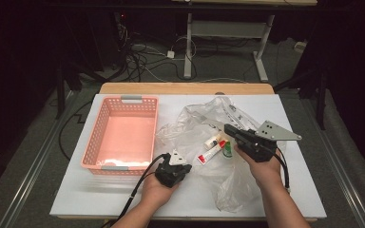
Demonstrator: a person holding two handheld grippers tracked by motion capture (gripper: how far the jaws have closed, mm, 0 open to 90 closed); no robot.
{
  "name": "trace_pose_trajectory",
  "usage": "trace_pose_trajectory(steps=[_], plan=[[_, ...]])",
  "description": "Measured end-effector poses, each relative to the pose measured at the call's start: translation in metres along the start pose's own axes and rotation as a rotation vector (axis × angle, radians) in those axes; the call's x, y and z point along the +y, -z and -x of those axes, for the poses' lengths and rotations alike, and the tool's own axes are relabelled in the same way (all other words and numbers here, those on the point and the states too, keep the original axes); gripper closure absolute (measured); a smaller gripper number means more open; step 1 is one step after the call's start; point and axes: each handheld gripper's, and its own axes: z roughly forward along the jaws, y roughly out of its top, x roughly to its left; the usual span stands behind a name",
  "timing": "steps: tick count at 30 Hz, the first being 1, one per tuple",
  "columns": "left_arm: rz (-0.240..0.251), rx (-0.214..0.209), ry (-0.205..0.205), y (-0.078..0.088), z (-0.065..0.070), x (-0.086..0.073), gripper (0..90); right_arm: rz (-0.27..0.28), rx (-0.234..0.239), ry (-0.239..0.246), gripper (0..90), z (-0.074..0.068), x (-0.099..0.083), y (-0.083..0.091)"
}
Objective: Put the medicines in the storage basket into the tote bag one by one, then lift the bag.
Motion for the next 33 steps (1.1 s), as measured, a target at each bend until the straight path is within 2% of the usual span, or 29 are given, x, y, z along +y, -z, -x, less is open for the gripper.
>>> trace_pose_trajectory(steps=[5,10,15,23,28,33], plan=[[0.075,0.010,0.002,0.007,0.001,-0.004,88.8,0.005,0.002,-0.003,90.0,0.001,0.000,-0.001],[0.131,-0.020,0.024,0.012,0.001,-0.005,88.8,0.007,-0.007,-0.008,90.0,0.003,0.000,0.000],[0.189,-0.022,0.006,0.017,0.009,0.000,88.9,0.007,-0.013,-0.007,90.0,0.004,-0.001,-0.001],[0.220,-0.024,0.002,0.021,0.014,0.003,88.9,0.021,-0.025,-0.009,90.0,0.007,0.000,0.005],[0.263,-0.034,-0.009,0.025,0.015,0.007,88.9,0.037,-0.038,-0.015,90.0,0.008,0.003,0.007],[0.312,-0.017,-0.037,0.035,0.018,0.017,88.9,0.051,-0.050,-0.010,90.0,0.007,0.005,0.010]])
